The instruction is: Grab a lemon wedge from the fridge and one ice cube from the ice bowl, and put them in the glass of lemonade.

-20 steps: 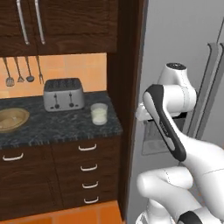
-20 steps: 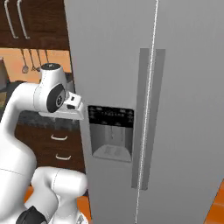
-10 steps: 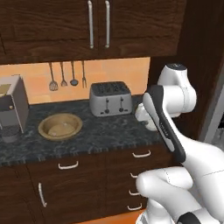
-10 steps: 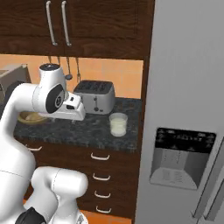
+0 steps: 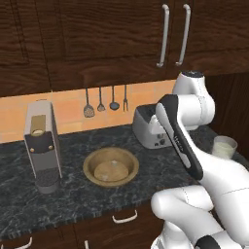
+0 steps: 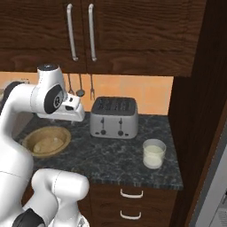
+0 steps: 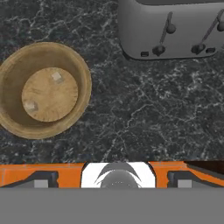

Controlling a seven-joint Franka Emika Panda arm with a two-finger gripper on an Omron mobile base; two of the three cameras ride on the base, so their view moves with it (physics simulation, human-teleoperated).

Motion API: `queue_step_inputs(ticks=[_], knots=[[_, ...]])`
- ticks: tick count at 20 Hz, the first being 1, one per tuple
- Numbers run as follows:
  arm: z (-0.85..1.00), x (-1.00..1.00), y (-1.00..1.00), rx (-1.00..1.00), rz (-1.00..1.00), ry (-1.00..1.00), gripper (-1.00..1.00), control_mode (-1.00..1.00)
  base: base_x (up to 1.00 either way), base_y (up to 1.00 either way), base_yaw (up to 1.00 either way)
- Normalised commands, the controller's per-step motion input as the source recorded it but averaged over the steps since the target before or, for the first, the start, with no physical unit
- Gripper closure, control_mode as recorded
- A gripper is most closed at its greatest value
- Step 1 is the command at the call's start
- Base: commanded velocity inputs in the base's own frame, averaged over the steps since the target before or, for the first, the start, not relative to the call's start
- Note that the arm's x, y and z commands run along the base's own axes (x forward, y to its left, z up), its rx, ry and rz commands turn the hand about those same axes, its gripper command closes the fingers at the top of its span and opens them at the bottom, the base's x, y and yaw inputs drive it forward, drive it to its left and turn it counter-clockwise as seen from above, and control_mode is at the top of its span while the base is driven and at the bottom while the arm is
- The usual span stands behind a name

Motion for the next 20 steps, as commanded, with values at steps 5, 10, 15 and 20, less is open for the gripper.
queue_step_inputs(ticks=[5, 10, 15, 20], knots=[[-0.26, 0.29, 0.31, -0.02, -0.13, -0.08, -1.00, -1.00, 0.13, 0.10, -0.05], [-0.53, 0.01, 0.63, 0.00, 0.00, 0.00, -1.00, -1.00, 0.00, 0.00, 0.00], [-0.71, 0.00, 0.65, 0.00, 0.00, 0.01, -1.00, -1.00, 0.00, 0.00, 0.00], [-0.65, 0.04, 0.68, 0.00, 0.00, 0.05, -1.00, -1.00, 0.00, 0.00, 0.00]])
